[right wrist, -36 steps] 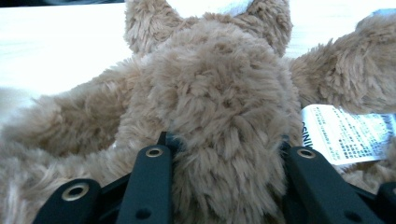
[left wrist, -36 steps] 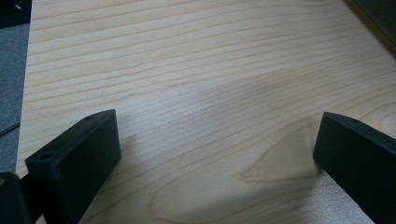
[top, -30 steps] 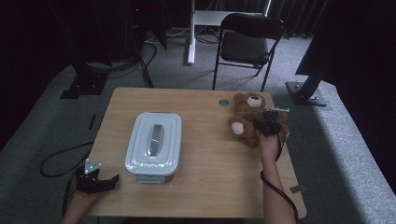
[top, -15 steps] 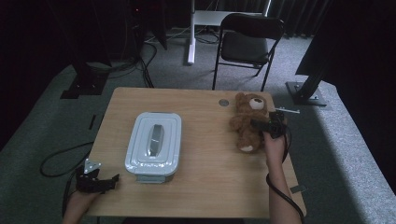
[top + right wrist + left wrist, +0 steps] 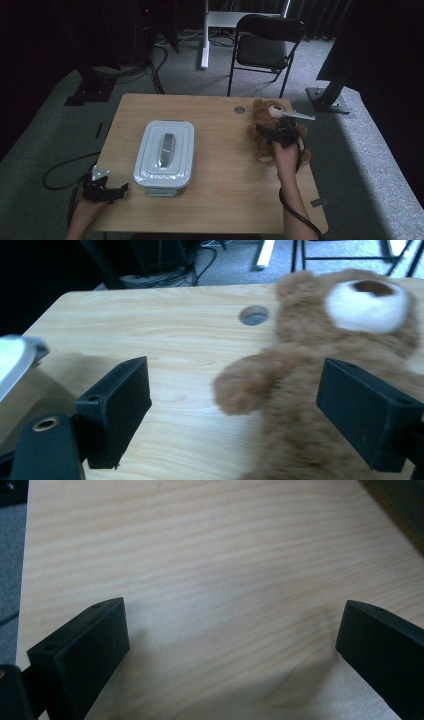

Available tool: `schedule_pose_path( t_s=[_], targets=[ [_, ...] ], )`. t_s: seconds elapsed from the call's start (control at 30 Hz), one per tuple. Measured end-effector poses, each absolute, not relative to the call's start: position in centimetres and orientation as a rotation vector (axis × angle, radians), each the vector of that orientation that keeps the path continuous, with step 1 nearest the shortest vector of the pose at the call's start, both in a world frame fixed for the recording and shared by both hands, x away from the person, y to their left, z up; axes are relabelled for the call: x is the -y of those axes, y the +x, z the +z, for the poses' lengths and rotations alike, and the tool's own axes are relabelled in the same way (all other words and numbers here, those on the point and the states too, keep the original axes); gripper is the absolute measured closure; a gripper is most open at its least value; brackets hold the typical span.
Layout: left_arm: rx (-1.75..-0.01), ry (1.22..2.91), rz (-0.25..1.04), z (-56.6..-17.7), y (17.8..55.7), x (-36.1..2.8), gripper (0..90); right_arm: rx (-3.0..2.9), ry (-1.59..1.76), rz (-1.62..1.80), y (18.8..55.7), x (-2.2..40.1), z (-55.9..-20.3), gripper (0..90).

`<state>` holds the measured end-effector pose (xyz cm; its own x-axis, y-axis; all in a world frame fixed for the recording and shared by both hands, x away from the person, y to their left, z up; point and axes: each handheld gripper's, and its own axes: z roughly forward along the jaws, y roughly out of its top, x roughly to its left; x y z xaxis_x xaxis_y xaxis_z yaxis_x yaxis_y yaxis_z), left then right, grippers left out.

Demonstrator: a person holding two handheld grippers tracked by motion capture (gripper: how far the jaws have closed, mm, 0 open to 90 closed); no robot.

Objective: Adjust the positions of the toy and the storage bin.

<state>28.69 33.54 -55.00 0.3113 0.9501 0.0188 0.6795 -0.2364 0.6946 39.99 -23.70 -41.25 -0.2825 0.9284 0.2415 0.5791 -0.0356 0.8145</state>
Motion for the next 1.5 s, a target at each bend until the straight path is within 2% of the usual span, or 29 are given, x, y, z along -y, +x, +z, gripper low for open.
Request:
schedule_pose_path(
  t_s=[0.33, 0.97, 1.2, 1.5],
  targets=[
    [-1.383, 1.956, 0.623, -52.8, 30.4, -31.9, 1.4, -2.011, 1.482, 1.243, 39.8, 18.0, -44.2, 13.4],
    [-1.308, 1.951, 0.572, -52.4, 32.4, -29.1, 1.3, -2.326, 1.348, 1.223, 40.6, 9.4, -50.8, 11.8],
    [-1.301, 1.956, 0.583, -52.2, 32.3, -28.5, 1.3, -2.371, 1.330, 1.184, 41.1, 8.0, -52.0, 12.0],
    [-1.246, 2.011, 0.566, -52.1, 32.6, -26.4, 1.3, -2.348, 1.330, 1.174, 42.1, 9.1, -52.1, 12.0]
  ],
)
